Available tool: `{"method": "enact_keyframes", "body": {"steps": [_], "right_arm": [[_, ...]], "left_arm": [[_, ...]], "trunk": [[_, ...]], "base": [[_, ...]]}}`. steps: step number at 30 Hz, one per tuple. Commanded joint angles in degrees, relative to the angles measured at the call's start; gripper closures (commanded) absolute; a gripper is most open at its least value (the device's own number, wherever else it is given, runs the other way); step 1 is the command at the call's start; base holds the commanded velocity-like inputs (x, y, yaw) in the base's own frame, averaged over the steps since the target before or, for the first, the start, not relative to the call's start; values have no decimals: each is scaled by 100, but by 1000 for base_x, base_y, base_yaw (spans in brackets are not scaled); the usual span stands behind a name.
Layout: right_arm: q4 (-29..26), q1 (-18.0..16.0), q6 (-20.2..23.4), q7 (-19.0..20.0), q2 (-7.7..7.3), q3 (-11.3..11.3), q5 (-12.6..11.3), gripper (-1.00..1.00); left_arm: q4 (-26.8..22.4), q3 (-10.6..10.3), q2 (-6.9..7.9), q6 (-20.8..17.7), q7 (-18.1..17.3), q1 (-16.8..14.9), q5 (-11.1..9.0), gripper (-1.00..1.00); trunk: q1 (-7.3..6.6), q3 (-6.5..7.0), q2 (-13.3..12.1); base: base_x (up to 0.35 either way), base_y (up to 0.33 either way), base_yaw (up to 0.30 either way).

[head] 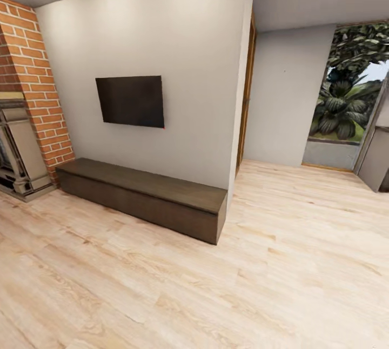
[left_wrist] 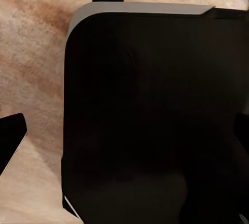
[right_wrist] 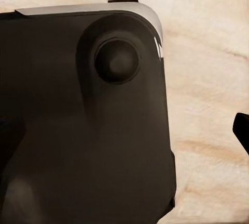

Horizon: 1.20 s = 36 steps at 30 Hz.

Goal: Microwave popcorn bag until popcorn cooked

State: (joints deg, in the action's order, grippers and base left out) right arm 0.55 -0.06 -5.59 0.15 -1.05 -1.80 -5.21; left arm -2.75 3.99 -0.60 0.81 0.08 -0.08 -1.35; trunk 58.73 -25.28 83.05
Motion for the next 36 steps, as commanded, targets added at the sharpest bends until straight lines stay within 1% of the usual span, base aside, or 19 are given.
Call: {"method": "enact_keyframes", "body": {"steps": [1, 8, 14, 30, 36], "right_arm": [[6, -2, -30, 4, 2, -13, -57, -100], [6, -2, -30, 9, 9, -21, -58, -100], [6, -2, -33, 12, 9, -19, -51, -100], [6, -2, -50, 8, 44, -17, -15, -100], [6, -2, -43, -3, 28, -22, -47, -100]], "left_arm": [[1, 39, 0, 47, 5, 1, -17, -100], [8, 19, 7, 92, -12, -1, -9, -100], [11, -22, 123, 94, -8, 0, 28, -100], [11, -38, 130, 95, -8, -1, 45, -100], [11, -38, 130, 95, -8, -1, 45, -100]], "trunk": [[0, -1, 2], [0, 24, 2], [0, 41, 2], [0, 60, 2], [0, 60, 2]], "base": [[0, 0, -284], [0, 0, -285], [0, 0, -285], [0, 0, -291], [0, 0, -296]]}}
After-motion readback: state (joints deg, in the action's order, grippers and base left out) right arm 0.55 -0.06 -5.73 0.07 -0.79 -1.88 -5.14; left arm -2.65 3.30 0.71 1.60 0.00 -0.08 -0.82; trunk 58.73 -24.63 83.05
